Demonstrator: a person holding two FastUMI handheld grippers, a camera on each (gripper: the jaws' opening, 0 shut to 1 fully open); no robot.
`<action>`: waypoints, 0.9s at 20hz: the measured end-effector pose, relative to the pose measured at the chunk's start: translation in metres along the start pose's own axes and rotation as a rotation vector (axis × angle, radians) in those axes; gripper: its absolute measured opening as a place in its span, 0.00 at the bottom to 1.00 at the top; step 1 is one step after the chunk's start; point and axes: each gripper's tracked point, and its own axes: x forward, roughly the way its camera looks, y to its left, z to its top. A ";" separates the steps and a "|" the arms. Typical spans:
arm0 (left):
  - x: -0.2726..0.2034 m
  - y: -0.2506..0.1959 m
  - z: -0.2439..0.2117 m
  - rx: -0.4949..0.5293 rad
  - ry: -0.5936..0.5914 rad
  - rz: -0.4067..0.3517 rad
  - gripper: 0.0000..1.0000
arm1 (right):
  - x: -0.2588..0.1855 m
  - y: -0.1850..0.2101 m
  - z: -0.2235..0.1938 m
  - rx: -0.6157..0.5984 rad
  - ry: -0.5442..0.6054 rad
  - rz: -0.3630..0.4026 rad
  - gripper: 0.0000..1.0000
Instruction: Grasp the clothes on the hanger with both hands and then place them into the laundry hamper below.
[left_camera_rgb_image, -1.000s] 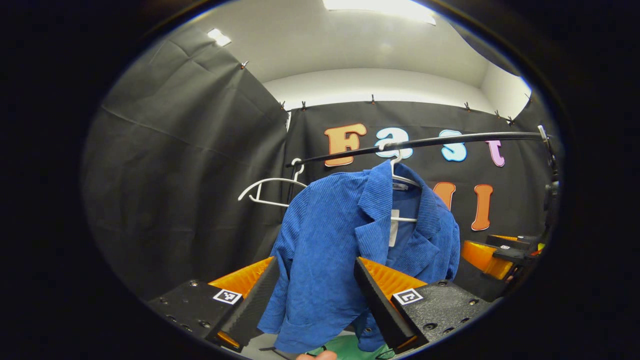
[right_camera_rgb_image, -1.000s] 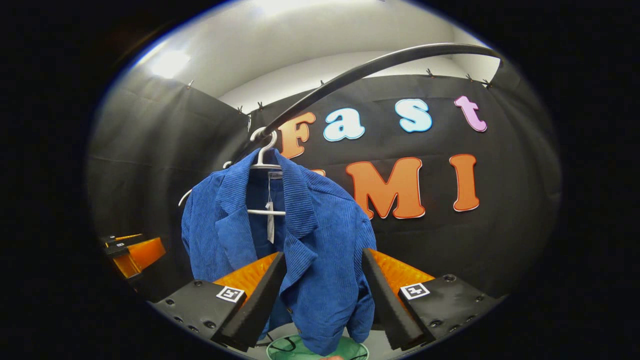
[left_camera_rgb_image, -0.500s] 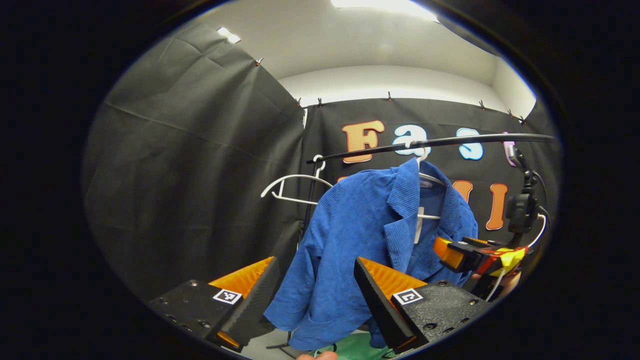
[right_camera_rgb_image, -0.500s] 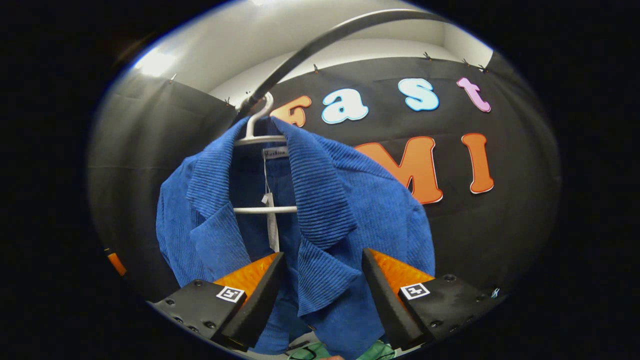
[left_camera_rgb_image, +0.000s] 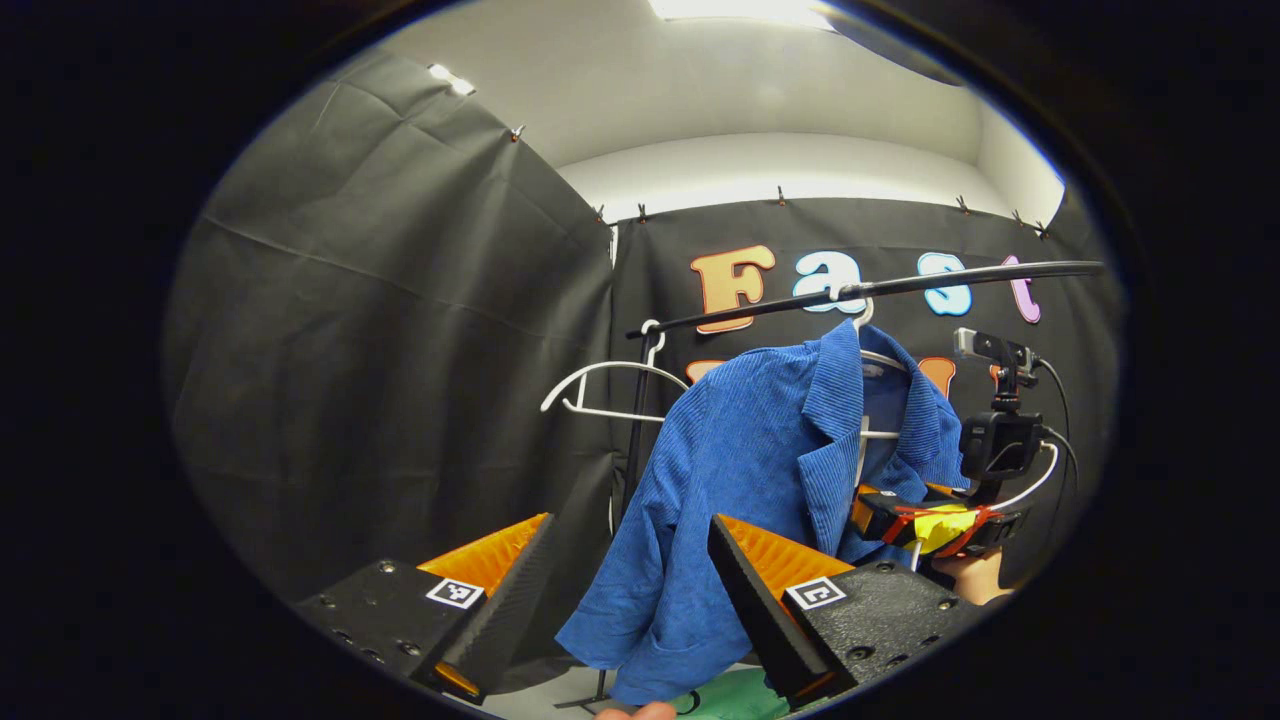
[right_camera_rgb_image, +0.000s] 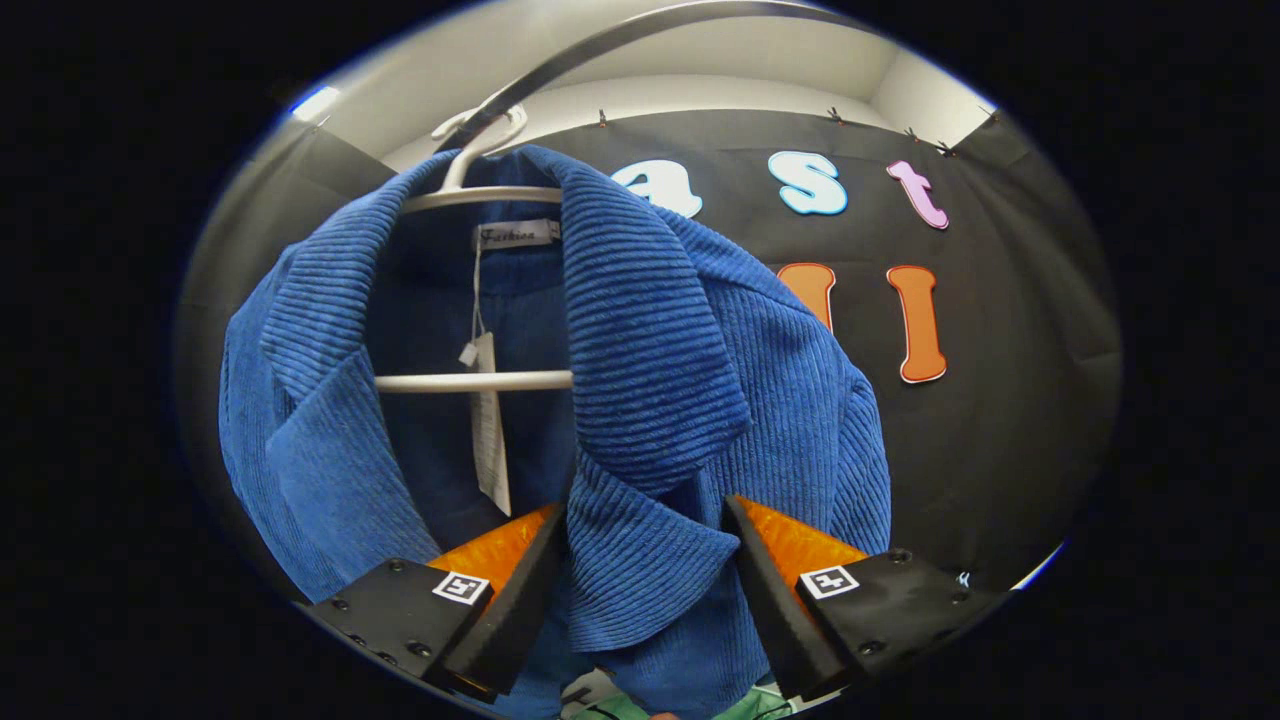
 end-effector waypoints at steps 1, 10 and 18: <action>0.001 -0.002 -0.001 -0.007 0.004 -0.006 0.95 | 0.003 -0.008 -0.005 0.006 0.008 -0.006 1.00; 0.012 -0.041 -0.017 -0.047 0.036 -0.088 0.95 | -0.015 -0.075 -0.002 0.094 0.080 0.082 0.79; 0.024 -0.108 -0.032 -0.073 0.052 -0.225 0.96 | -0.070 -0.104 0.051 -0.020 -0.027 0.128 0.14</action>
